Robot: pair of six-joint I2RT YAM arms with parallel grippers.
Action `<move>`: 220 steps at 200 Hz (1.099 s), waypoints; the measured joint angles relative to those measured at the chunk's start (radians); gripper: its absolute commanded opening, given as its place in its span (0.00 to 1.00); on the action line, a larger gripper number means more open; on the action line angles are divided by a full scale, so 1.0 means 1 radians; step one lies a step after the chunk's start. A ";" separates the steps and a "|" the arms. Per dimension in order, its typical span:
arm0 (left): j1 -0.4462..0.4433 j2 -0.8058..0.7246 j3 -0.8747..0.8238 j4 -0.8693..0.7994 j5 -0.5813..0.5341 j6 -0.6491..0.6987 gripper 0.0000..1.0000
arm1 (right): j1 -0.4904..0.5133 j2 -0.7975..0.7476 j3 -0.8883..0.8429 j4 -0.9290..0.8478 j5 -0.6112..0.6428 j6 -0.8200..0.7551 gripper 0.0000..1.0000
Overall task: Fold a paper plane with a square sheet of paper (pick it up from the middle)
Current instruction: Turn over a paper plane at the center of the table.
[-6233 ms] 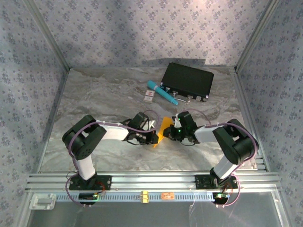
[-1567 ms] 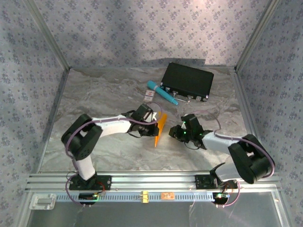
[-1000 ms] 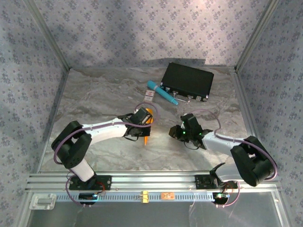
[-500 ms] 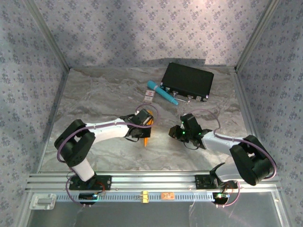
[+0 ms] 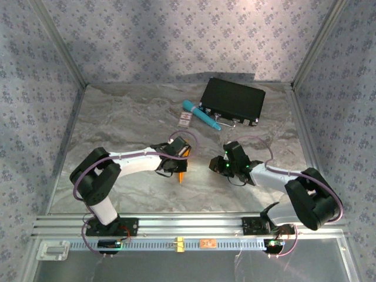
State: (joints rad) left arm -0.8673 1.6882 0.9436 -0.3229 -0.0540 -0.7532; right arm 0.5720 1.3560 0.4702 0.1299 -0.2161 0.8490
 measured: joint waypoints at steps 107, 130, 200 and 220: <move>-0.014 0.036 0.035 -0.043 -0.018 0.001 0.13 | 0.000 0.019 0.000 0.000 0.001 0.000 0.26; -0.019 0.040 0.047 -0.049 -0.022 0.002 0.13 | 0.000 0.019 0.000 0.000 0.001 0.000 0.26; -0.023 0.041 0.056 -0.064 -0.022 0.004 0.17 | 0.000 0.019 0.000 0.000 0.001 0.000 0.26; -0.023 0.041 0.057 -0.064 -0.021 0.004 0.17 | 0.000 0.019 0.000 0.000 0.001 0.000 0.26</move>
State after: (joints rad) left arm -0.8906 1.7290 1.0004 -0.3874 -0.0753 -0.7494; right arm 0.5724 1.3754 0.4702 0.1303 -0.2153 0.8486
